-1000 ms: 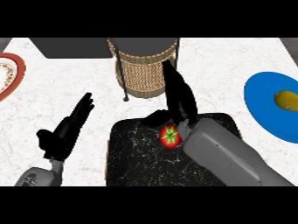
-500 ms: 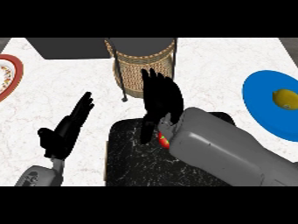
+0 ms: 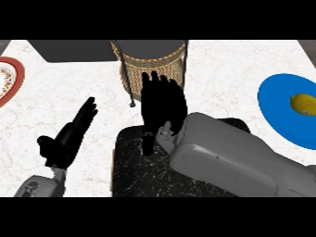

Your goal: Pick the tomato from the tray and place it in the tiered basket

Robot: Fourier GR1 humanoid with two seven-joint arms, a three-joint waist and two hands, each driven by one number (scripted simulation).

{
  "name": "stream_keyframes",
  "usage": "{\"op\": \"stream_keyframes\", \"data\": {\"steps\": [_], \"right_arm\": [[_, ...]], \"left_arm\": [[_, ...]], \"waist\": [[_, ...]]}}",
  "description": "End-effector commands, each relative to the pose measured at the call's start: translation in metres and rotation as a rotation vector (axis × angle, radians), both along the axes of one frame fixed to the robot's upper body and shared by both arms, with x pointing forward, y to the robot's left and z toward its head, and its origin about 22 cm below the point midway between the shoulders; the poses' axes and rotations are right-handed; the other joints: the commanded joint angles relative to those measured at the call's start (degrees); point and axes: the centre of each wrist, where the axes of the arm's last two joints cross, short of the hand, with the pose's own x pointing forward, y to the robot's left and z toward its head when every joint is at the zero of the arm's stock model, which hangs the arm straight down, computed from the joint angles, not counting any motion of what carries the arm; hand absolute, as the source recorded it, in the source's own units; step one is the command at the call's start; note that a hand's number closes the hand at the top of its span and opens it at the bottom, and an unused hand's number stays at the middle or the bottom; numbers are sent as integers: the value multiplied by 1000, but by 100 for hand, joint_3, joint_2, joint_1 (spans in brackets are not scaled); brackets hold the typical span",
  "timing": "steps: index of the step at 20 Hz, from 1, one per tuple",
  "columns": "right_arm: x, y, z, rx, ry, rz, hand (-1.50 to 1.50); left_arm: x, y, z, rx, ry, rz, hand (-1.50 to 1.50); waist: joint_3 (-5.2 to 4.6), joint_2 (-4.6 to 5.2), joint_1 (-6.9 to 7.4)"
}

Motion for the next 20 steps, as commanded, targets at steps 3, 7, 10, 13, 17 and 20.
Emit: {"op": "stream_keyframes", "data": {"steps": [3,7,10,13,17,20], "right_arm": [[-3,-3,-31,-233,77,-216,-150],[-3,-4,-47,-223,144,-244,-150],[-7,-2,-61,-197,150,-273,-150],[-13,0,-65,-182,149,-273,-150],[-12,-17,-81,-222,166,-318,-150],[-11,-37,-77,-195,174,-350,-150]], "left_arm": [[-3,-10,-8,-15,-4,-2,0],[-5,1,-4,5,-7,3,0],[-3,15,-6,-8,-21,-6,0],[-4,-4,-3,-2,-5,-32,0],[5,6,7,-7,-16,-20,0],[-6,-7,-11,-12,-13,-12,0]], "waist": [[2,4,-73],[6,4,-33],[5,45,26],[13,59,88],[11,48,38],[10,53,24]]}}
